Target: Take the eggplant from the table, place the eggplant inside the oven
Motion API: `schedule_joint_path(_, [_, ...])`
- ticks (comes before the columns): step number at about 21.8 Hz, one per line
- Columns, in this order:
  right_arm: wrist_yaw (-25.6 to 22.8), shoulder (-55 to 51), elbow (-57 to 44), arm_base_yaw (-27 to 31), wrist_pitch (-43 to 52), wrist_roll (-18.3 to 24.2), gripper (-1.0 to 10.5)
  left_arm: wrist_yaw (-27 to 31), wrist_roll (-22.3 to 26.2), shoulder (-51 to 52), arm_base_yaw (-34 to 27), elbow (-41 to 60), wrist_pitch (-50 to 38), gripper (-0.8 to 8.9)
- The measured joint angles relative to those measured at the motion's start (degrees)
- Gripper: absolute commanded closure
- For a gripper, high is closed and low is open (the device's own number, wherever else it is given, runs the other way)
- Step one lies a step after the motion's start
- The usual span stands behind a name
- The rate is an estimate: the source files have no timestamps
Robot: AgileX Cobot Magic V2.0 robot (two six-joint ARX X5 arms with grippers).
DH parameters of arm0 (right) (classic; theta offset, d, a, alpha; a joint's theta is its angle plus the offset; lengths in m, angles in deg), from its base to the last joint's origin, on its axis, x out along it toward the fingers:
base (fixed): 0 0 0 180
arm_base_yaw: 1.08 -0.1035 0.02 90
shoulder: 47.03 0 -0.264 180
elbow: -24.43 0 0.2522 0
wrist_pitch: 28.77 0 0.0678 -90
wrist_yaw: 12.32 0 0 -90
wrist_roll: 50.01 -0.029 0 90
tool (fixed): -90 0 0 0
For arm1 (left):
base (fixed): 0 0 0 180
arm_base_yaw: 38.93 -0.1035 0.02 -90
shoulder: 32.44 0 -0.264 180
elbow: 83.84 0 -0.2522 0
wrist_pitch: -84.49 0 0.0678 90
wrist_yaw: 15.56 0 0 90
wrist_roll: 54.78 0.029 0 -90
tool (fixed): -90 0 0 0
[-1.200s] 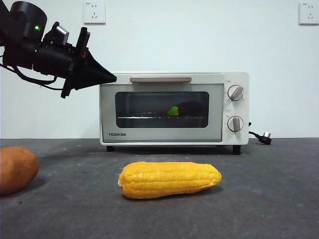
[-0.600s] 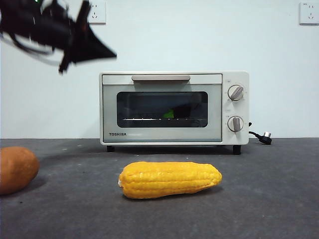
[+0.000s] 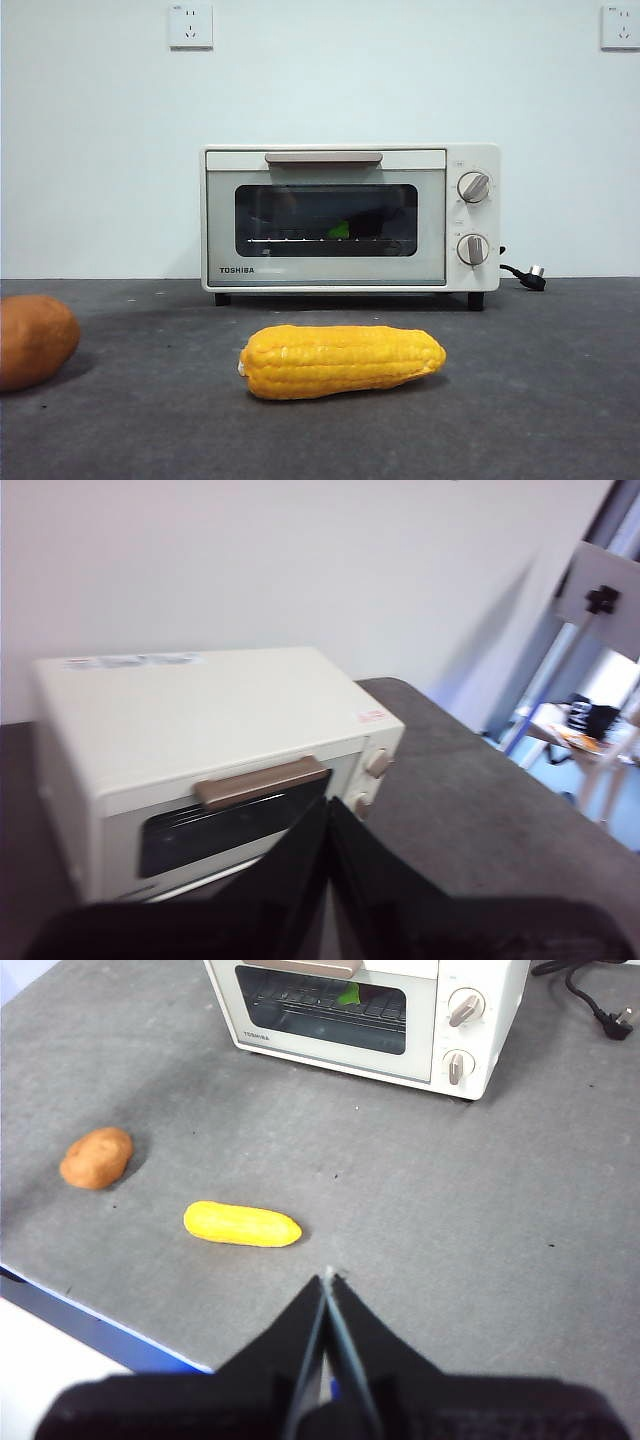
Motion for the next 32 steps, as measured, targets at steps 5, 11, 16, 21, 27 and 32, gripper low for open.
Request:
schedule_joint_path(5, [-1.1,0.0,0.0,0.0,0.0,0.2,9.6,7.7,2.2,8.5,1.0,0.0,10.3,8.20])
schedule_joint_path(11, [-8.3,0.9,0.0,0.0,7.4,0.3,9.6,14.7,5.5,10.9,1.0,0.0,14.6,8.20])
schedule_joint_path(16, [-12.7,3.6,0.0,0.0,10.0,0.4,9.5,15.5,5.9,10.9,1.0,0.0,14.6,8.20])
schedule_joint_path(21, [-12.7,5.9,0.0,0.0,7.9,0.3,9.5,15.5,6.3,10.9,1.0,0.0,14.6,8.19])
schedule_joint_path(27, [-12.7,7.3,0.0,0.0,7.9,0.3,9.5,15.4,6.3,10.9,1.0,0.0,14.6,8.18])
schedule_joint_path(32, [-12.7,7.2,0.0,0.0,7.9,0.3,9.5,15.3,6.3,10.9,1.0,0.0,14.6,8.18])
